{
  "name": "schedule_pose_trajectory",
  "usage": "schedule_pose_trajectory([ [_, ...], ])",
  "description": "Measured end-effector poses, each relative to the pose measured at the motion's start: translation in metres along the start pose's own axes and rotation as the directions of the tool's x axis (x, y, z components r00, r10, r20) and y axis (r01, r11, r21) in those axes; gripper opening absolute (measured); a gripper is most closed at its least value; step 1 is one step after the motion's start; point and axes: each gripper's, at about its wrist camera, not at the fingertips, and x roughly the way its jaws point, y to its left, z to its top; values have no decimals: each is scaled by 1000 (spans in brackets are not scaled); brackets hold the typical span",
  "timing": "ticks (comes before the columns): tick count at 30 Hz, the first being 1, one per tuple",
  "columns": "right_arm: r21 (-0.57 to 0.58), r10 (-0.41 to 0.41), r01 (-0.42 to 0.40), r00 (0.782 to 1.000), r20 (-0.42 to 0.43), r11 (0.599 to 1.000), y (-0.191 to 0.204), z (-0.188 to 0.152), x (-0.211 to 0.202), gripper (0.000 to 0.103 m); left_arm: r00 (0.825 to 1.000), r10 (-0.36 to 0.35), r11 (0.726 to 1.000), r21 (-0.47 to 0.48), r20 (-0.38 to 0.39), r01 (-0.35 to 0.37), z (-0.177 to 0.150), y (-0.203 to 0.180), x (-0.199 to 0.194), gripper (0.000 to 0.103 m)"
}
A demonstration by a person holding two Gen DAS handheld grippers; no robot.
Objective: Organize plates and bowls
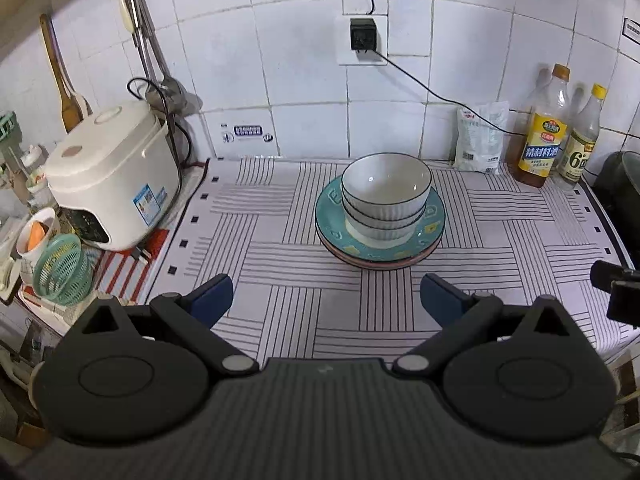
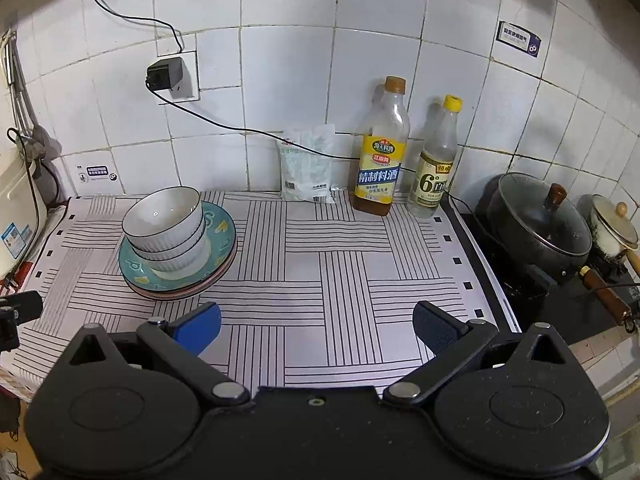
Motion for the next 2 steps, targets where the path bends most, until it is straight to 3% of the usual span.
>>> schedule_pose_trajectory([
  [2, -1, -1, 1, 1000, -3, 1000, -1, -1, 1, 103, 1000, -6, 1000, 2, -3, 6, 0, -1, 1, 101],
])
